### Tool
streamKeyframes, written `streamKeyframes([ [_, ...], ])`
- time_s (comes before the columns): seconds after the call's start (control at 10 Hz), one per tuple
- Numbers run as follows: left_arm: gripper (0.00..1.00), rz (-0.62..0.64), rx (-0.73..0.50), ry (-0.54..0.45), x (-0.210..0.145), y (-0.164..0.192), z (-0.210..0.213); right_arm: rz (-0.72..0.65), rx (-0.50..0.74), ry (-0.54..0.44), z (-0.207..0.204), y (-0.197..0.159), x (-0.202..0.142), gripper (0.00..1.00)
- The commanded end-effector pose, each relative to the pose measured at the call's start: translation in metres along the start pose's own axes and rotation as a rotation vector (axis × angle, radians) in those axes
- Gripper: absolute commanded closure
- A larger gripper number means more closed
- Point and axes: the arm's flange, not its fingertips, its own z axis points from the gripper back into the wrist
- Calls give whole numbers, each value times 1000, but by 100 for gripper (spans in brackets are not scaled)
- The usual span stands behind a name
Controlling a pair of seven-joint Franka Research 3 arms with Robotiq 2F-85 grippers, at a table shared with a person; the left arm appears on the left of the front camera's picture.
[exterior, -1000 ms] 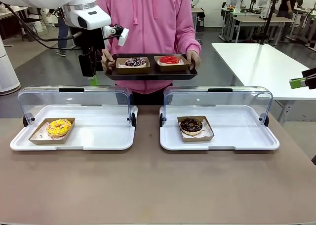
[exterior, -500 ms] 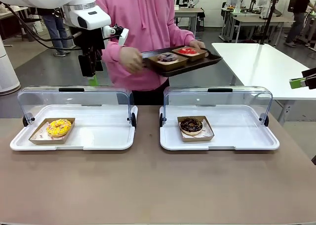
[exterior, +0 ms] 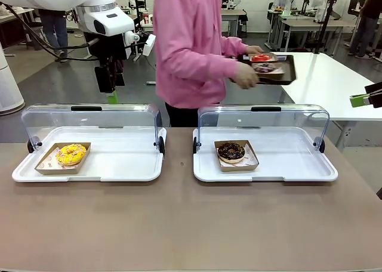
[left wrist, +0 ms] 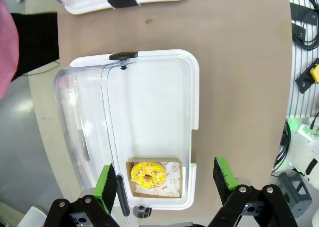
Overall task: Provide the desired donut to the person.
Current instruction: Place the picked Paper togo box onto the Handle tray extended by the person.
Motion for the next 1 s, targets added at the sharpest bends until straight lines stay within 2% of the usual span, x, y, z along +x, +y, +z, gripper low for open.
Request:
streamKeyframes([
  [0.0, 0, 45, -32, 10, -36, -13, 9, -12, -11, 21, 0, 3, -1, 0],
  [0.2, 0, 81, -114, -142, -100, -52, 5, -12, -11, 21, 0, 3, -1, 0],
  [0.4, 0, 169, -127, -363, -174, -95, -16, -12, -11, 21, 0, 3, -1, 0],
  [0.5, 0, 169, -113, -482, -203, -120, -25, -12, -11, 21, 0, 3, -1, 0],
  [0.7, 0, 220, 19, -587, -244, -154, -44, -12, -11, 21, 0, 3, -1, 0],
  [0.9, 0, 317, 55, -665, -295, -171, -55, -12, -11, 21, 0, 3, -1, 0],
])
